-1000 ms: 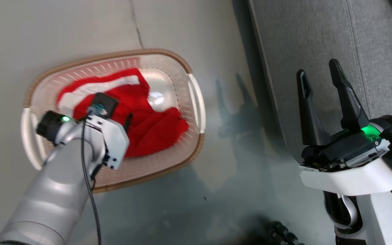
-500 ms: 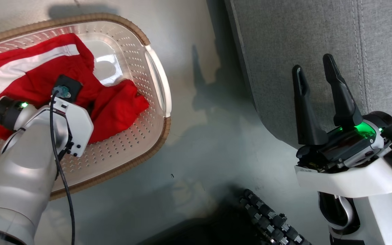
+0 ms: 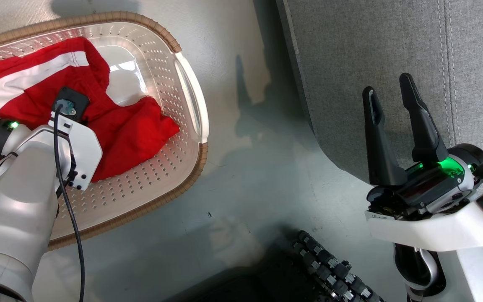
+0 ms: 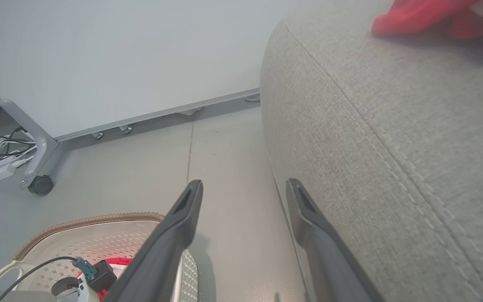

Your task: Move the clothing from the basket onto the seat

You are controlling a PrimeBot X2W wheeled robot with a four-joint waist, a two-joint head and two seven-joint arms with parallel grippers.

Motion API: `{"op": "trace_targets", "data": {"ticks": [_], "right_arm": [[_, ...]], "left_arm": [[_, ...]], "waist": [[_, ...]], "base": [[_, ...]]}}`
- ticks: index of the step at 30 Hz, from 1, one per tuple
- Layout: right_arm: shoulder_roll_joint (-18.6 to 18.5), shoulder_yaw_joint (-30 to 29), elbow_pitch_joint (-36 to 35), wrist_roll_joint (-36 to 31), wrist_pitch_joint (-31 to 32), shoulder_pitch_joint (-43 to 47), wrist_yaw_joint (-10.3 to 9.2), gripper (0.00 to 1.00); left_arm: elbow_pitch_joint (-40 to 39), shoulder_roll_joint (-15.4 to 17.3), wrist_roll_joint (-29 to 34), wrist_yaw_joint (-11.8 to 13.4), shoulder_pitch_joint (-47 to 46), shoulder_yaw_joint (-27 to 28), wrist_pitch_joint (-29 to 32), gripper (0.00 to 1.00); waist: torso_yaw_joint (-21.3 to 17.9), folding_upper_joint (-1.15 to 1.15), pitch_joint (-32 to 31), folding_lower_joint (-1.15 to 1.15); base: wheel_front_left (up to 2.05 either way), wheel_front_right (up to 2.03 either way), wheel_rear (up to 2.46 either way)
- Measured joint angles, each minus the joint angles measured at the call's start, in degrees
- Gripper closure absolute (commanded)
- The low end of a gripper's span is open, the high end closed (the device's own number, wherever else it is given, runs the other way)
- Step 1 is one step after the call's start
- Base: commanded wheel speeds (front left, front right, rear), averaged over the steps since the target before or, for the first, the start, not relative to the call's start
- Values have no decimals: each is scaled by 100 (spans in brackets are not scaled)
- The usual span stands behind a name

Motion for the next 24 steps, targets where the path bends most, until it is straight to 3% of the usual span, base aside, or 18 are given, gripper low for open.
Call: {"op": "trace_targets", "data": {"ticks": [10, 17, 24], "right_arm": [[3, 113, 41, -75, 0, -293, 0, 0], [5, -75, 237, -404, 0, -319, 0, 0], [8, -249, 503, -756, 0, -204, 0, 0]], "left_arm": [[-155, -25, -231, 115, -143, 185, -893, 100], [-498, -390, -439, 54, 167, 246, -1537, 100], [-1408, -620, -672, -18, 716, 403, -1702, 100]], "waist": [[48, 0, -150, 0], [328, 0, -565, 0], [708, 0, -1169, 0]], "base": [[0, 0, 0], [0, 0, 0], [0, 0, 0]]}}
